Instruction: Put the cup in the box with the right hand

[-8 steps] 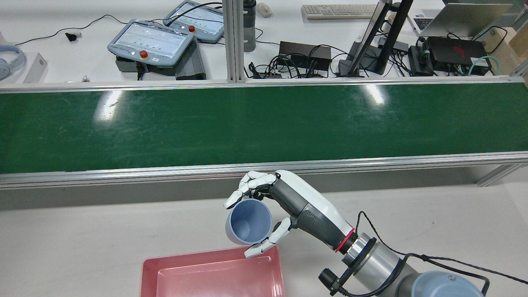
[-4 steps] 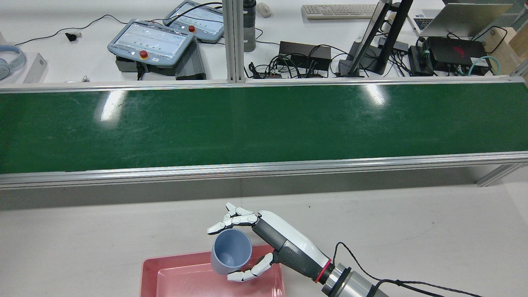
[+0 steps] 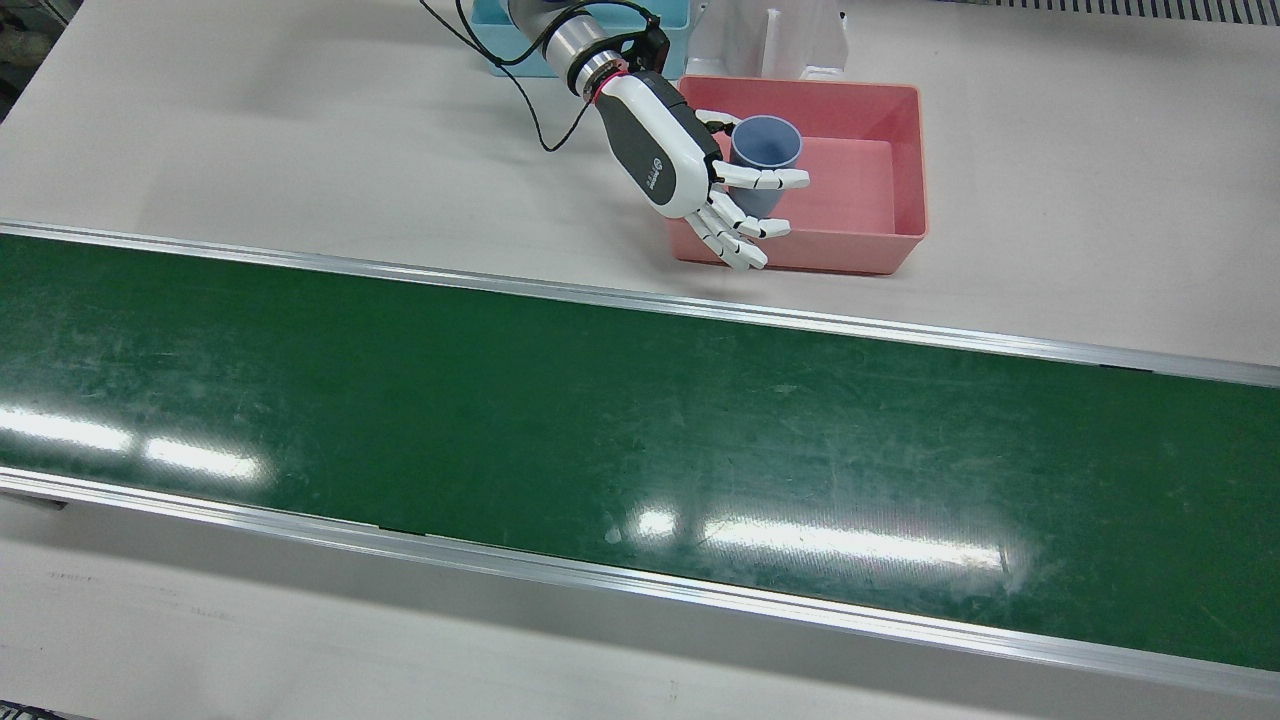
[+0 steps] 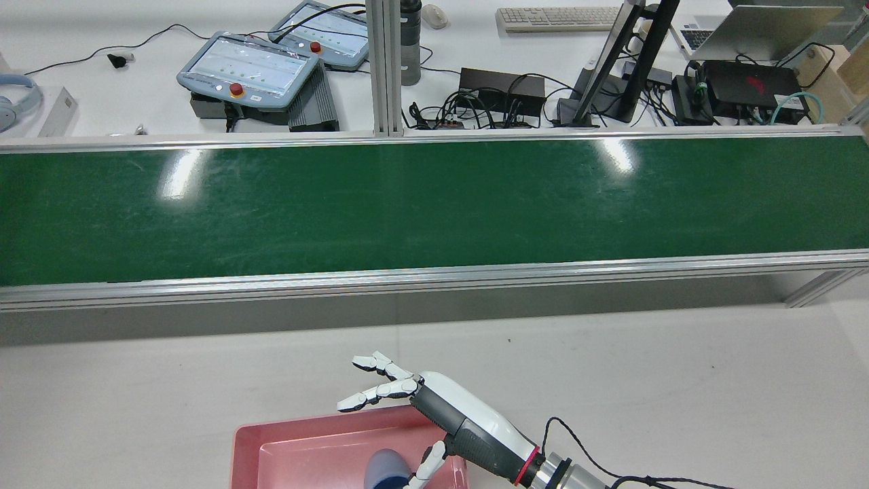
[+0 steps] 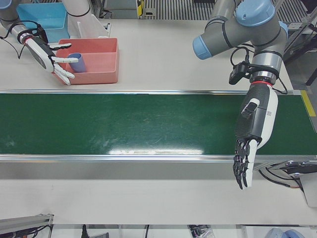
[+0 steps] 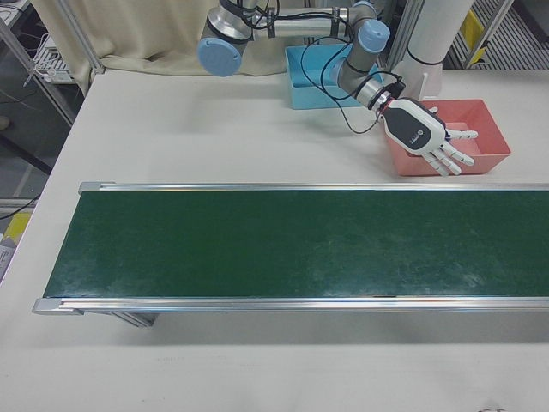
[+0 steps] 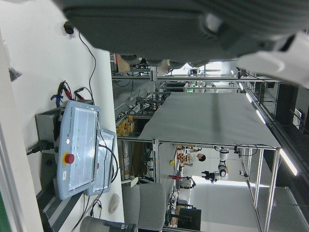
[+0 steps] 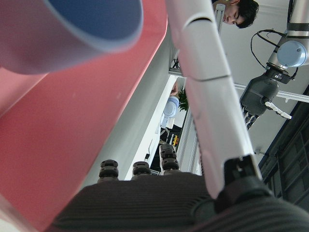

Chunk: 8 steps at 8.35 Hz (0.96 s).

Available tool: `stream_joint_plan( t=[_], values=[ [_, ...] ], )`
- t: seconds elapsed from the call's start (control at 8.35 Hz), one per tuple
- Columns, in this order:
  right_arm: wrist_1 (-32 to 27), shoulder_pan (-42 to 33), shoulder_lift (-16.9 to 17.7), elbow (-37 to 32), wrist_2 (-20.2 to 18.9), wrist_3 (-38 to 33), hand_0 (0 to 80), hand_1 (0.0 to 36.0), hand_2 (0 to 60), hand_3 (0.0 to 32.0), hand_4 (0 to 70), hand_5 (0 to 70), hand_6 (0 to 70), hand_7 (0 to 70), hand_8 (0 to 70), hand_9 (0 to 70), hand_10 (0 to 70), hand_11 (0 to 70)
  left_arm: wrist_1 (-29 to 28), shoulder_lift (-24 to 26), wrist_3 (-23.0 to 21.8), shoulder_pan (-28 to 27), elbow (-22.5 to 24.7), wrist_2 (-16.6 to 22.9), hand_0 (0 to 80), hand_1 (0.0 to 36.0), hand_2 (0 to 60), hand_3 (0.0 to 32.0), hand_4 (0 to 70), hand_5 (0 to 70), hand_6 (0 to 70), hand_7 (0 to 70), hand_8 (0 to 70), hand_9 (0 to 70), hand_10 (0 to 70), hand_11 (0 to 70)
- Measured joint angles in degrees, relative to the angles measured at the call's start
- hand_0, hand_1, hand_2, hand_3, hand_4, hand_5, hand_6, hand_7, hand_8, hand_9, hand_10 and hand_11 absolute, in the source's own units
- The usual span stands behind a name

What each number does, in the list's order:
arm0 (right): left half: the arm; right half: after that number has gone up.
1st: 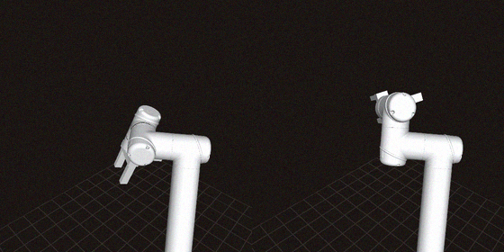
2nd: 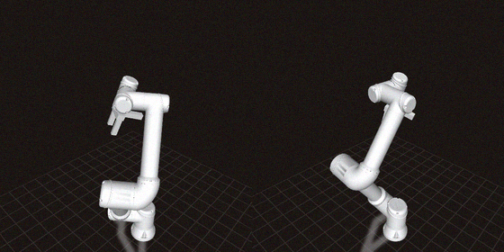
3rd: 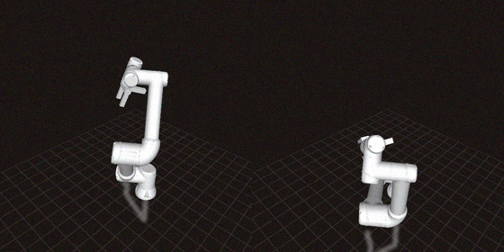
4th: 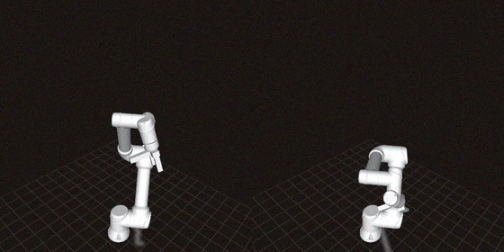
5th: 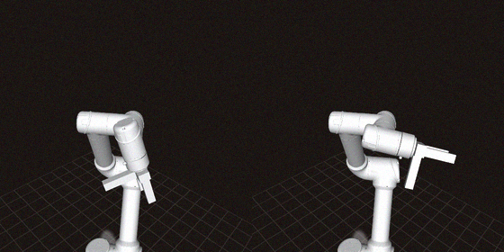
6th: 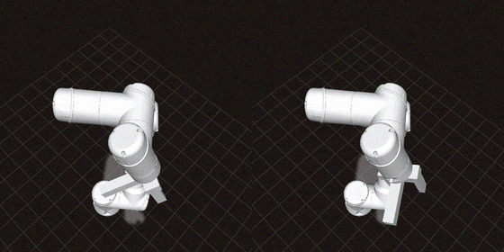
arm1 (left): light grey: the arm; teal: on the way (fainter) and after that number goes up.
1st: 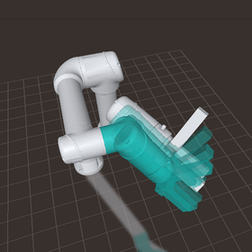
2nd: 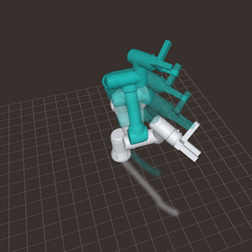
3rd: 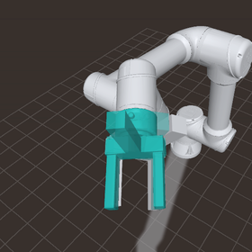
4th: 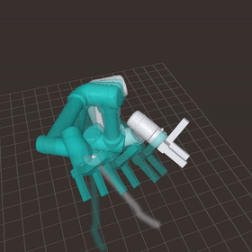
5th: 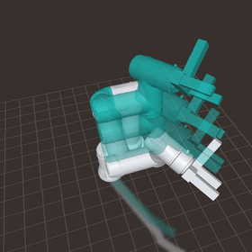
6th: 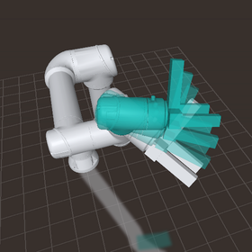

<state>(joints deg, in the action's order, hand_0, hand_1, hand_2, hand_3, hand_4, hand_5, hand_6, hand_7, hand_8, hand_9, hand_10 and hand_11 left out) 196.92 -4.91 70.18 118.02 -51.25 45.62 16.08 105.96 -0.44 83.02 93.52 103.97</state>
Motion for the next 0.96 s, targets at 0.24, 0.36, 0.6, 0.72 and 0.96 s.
stream_joint_plan(
  t=[0.24, 0.36, 0.6, 0.72, 0.96],
  values=[
    [0.0, 0.0, 0.0, 0.2, 0.0, -0.2, 64.2, 11.5, 0.0, 0.0, 17.3, 6.1, 5.0, 14.6, 0.0, 2.1, 0.8, 3.5, 0.0, 0.0, 0.0, 0.0, 0.0, 0.0, 0.0, 0.0, 0.0, 0.0, 0.0, 0.0, 0.0, 0.0, 0.0, 0.0, 0.0, 0.0],
    [0.0, -0.2, 0.0, 1.0, -0.2, -0.4, 64.6, 18.6, 1.4, 0.0, 16.0, 7.2, 5.5, 15.3, 0.3, 3.4, 1.3, 4.5, 0.0, 0.0, 0.0, 0.0, 0.0, 0.0, 0.0, 0.0, 0.0, 0.0, 0.0, 0.0, 0.0, 0.0, 0.0, 0.0, 0.0, 0.0],
    [0.4, -3.5, 0.2, 5.0, -0.2, -0.6, 77.3, 36.0, 60.0, 0.0, 22.0, 16.4, 14.6, 45.5, 16.9, 29.4, 11.8, 21.9, 0.0, 0.0, 0.0, 0.0, 0.0, 0.0, 0.0, 0.0, 0.0, 0.0, 0.0, 0.0, 0.0, 0.0, 0.0, 0.0, 0.0, 0.0],
    [0.6, -6.7, 0.2, 7.2, -0.1, -0.7, 66.7, 36.0, 60.0, 0.0, 31.8, 16.9, 21.6, 70.0, 30.0, 49.8, 22.0, 35.9, 0.0, 0.0, 0.0, 0.0, 0.0, 0.0, 0.0, 0.0, 0.0, 0.0, 0.0, 0.0, 0.0, 0.0, 0.0, 0.0, 0.0, 0.0],
    [0.9, -13.9, 0.2, 9.8, 1.6, -2.0, 66.3, 36.0, 60.0, 0.0, 32.6, 17.0, 23.6, 70.0, 33.6, 54.9, 25.5, 40.7, 0.0, 0.0, 0.0, 0.0, 0.1, 0.0, 0.0, 0.0, 0.0, 0.0, 0.0, 0.0, 0.0, 0.0, 0.0, 0.0, 0.0, 0.0]
  ],
)
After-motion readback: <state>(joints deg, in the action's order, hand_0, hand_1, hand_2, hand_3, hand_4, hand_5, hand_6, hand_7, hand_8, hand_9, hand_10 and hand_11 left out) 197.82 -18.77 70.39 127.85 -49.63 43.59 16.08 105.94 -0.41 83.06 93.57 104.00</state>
